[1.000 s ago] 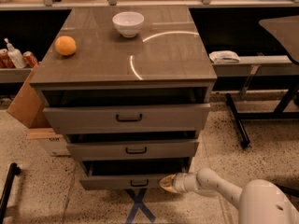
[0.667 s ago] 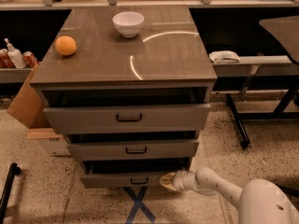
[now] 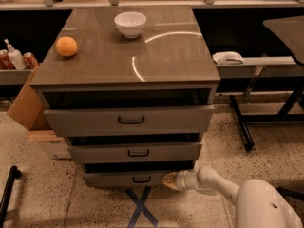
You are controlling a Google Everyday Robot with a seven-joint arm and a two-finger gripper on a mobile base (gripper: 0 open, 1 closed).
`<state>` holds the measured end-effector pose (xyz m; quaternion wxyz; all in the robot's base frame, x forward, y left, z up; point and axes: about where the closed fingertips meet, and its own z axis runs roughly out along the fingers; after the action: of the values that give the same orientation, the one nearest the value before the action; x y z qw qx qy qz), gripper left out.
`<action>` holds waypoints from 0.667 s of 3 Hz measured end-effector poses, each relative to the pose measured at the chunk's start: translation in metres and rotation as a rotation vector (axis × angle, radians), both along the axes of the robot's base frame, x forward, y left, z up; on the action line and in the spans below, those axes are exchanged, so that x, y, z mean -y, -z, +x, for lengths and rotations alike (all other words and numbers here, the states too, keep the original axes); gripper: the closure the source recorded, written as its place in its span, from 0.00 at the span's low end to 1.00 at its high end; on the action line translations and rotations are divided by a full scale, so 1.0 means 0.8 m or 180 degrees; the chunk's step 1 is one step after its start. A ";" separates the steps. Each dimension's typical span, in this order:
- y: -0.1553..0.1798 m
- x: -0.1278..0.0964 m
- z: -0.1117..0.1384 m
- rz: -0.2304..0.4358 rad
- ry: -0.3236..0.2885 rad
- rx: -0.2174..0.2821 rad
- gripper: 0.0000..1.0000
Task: Close bottom drawer
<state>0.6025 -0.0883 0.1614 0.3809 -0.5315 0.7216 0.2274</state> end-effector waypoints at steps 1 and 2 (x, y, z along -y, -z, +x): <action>0.006 0.007 0.020 -0.0033 0.0072 -0.0014 1.00; 0.003 0.008 0.015 -0.0017 0.0042 -0.0014 1.00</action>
Offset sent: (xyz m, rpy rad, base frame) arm 0.0250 -0.0159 -0.0031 -0.0189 -0.0020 -0.0403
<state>0.6141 -0.0947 0.1588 0.3793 -0.5273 0.7265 0.2242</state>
